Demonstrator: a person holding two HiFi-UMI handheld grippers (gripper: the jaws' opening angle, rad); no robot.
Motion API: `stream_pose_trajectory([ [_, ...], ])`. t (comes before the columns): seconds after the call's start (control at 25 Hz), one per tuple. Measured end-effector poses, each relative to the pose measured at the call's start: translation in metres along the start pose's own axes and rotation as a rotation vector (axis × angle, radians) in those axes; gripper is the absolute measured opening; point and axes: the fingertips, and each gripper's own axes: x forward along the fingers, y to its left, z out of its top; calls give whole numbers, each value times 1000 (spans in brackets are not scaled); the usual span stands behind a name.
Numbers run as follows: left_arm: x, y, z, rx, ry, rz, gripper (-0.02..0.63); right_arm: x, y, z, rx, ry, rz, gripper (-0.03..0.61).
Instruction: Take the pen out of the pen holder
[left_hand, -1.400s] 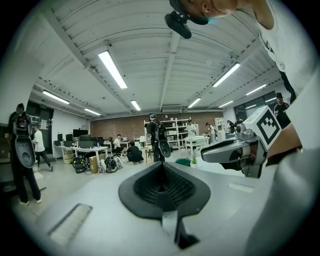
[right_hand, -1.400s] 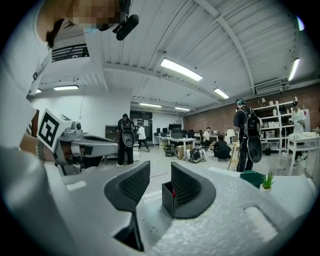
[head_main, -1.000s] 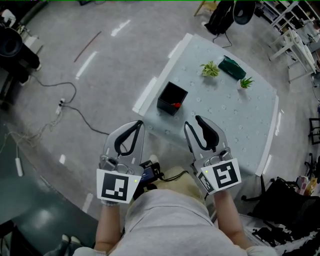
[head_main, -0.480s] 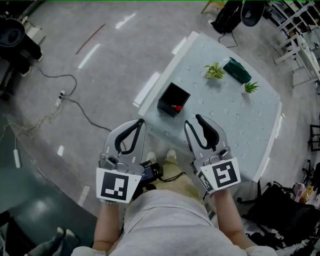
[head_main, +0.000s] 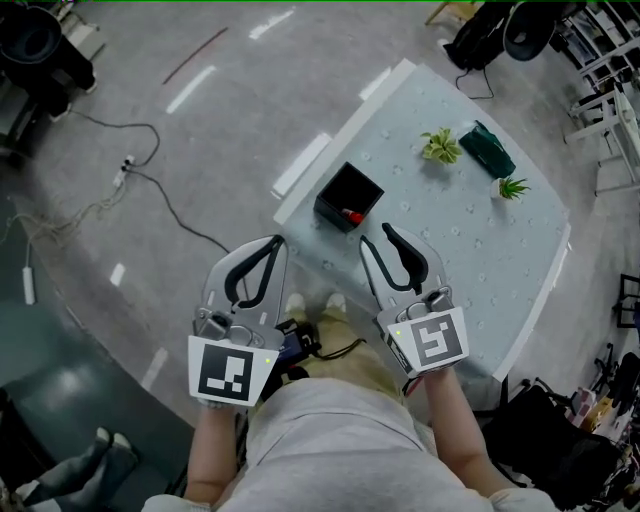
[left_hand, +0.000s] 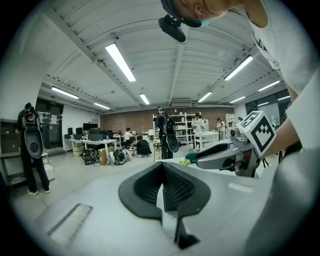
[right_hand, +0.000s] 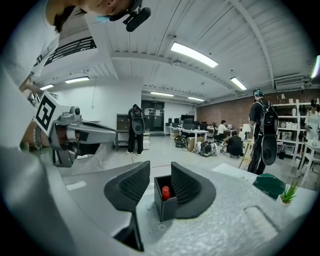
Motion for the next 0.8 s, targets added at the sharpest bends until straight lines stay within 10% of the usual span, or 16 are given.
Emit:
stream_pose_trajectory([
  [0.8,-1,16,-23,-82,53,220,12,49,-5,-70,-101,149,195,127],
])
